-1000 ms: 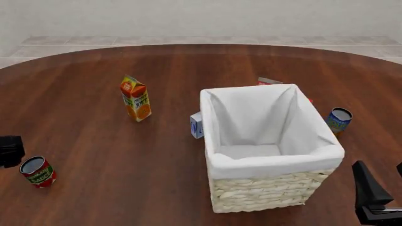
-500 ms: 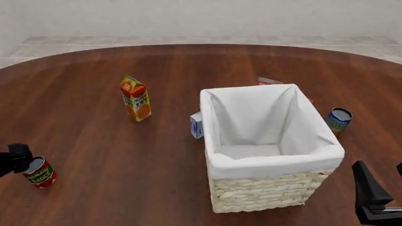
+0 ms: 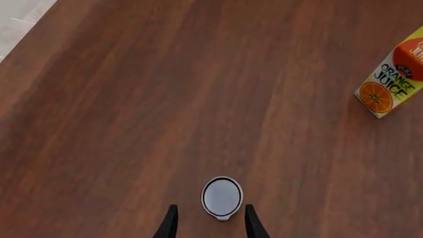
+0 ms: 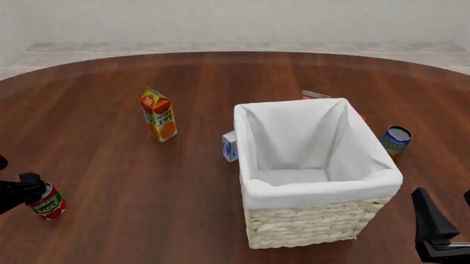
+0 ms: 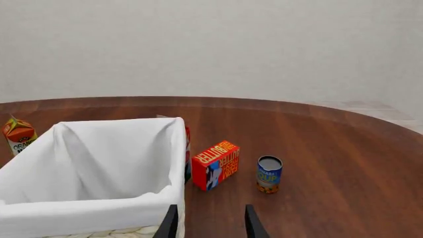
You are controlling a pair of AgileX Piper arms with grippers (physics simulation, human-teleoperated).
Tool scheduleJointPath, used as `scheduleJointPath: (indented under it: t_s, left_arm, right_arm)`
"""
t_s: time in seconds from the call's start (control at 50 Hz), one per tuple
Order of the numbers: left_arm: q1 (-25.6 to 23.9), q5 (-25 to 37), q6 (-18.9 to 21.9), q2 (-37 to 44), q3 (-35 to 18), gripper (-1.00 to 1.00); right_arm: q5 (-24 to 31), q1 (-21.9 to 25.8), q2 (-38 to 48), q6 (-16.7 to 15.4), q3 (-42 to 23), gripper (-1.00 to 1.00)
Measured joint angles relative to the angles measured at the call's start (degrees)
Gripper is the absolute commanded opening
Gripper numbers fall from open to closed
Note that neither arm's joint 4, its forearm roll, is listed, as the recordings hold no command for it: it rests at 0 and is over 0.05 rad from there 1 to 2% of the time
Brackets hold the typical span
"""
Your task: Pick up the tomato sauce, and put it in the basket.
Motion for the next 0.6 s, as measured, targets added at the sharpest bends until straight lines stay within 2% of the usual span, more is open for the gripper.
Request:
scheduleJointPath:
  t_s: [0.6]
  left_arm:
    - [-0.65,-6.28,-0.72,8.75,0.76,1.0]
  right_arm:
    - [0.0,0.0,0.0,0.0,0.0,1.0]
